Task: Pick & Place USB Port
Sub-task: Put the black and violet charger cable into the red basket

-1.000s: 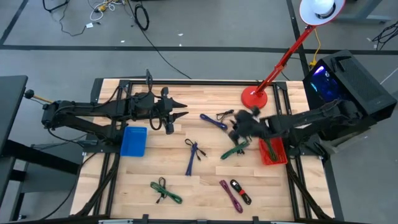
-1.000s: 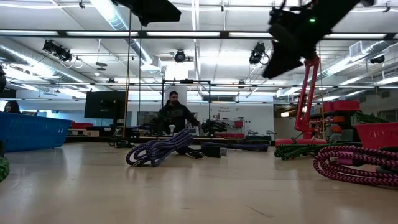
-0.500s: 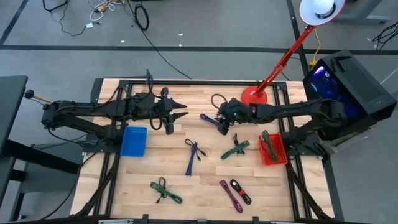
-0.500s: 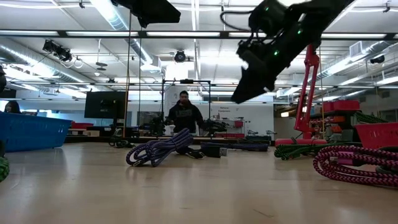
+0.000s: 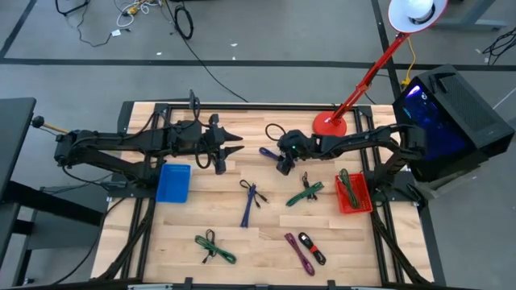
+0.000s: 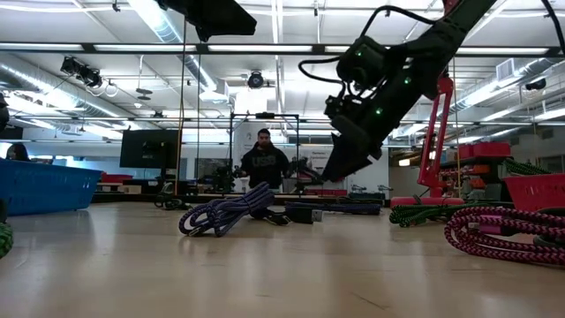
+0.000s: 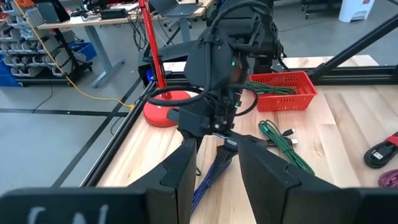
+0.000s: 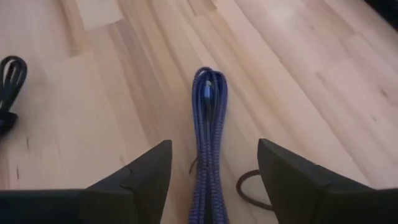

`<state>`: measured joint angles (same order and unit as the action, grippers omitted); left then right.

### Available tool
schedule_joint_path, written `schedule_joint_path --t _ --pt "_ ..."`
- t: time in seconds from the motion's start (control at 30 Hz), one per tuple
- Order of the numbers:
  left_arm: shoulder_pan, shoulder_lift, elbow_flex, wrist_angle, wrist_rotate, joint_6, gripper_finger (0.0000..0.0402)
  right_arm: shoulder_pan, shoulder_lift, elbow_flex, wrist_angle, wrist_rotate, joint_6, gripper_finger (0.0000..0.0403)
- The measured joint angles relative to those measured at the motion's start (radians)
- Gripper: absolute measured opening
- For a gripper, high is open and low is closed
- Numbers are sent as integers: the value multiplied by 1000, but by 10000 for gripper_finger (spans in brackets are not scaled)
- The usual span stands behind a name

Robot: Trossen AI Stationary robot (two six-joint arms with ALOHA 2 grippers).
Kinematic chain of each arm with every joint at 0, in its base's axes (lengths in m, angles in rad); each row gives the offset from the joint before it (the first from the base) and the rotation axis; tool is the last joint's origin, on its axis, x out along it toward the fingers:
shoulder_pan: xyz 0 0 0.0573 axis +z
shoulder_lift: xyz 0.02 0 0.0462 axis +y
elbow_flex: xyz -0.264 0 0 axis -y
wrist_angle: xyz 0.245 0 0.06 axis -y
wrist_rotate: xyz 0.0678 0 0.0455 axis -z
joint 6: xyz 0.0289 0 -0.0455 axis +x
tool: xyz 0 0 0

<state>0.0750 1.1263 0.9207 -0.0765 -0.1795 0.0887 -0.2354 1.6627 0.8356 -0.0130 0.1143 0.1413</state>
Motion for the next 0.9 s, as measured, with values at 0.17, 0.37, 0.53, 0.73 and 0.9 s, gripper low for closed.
schedule_joint_path --t 0.17,0.37,0.53,0.73,0.9 --pt "0 0 0 -4 0 0 126 -4 0 0 -55 -2 7 249" --pt "0 0 0 -5 0 1 126 -4 0 0 -101 -1 21 249" --pt "0 0 0 -12 0 1 126 -2 5 0 -114 -1 34 249" --pt "0 0 0 -31 0 1 126 -1 5 0 -126 0 47 249" --pt "0 0 0 -34 0 1 126 4 5 0 -130 0 60 249"
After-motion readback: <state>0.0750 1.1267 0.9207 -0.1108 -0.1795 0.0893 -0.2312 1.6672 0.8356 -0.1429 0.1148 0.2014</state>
